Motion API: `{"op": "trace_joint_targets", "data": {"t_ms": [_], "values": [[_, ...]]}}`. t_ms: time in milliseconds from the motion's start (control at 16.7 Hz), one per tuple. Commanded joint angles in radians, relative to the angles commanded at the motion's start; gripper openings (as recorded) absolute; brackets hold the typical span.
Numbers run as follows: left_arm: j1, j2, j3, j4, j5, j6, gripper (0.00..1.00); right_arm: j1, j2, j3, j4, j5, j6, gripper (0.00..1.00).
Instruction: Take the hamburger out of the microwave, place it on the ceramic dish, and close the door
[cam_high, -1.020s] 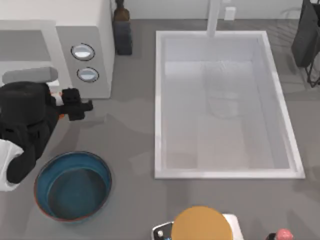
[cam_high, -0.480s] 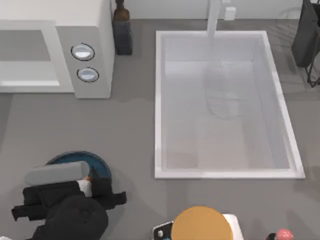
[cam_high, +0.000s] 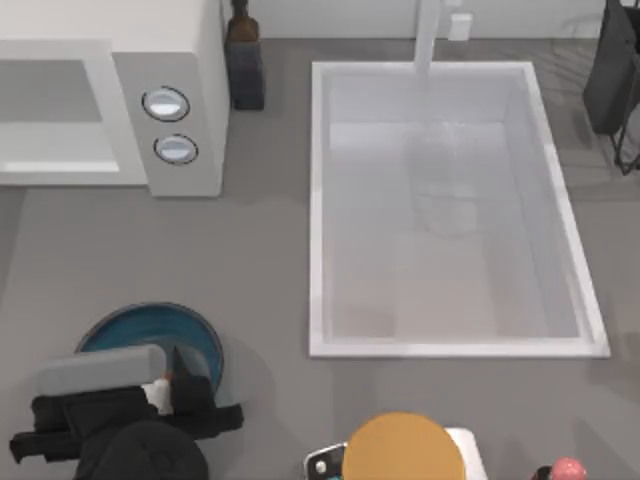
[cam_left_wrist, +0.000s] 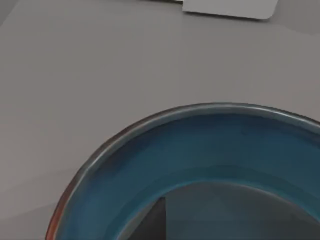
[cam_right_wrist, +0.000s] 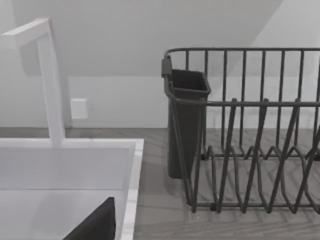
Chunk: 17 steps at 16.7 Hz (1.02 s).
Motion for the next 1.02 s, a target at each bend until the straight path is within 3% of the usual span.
{"op": "trace_joint_targets", "data": {"t_ms": [180, 660, 1020], "values": [[0.023, 0.062, 0.005, 0.071, 0.020, 0.023, 0.00, 0.000, 0.000, 0.000, 0.000, 0.000, 0.000, 1.00], [0.160, 0.351, 0.033, 0.447, 0.136, 0.151, 0.00, 0.000, 0.000, 0.000, 0.000, 0.000, 0.000, 1.00], [0.181, 0.392, 0.034, 0.492, 0.156, 0.170, 0.00, 0.000, 0.000, 0.000, 0.000, 0.000, 0.000, 1.00]]}}
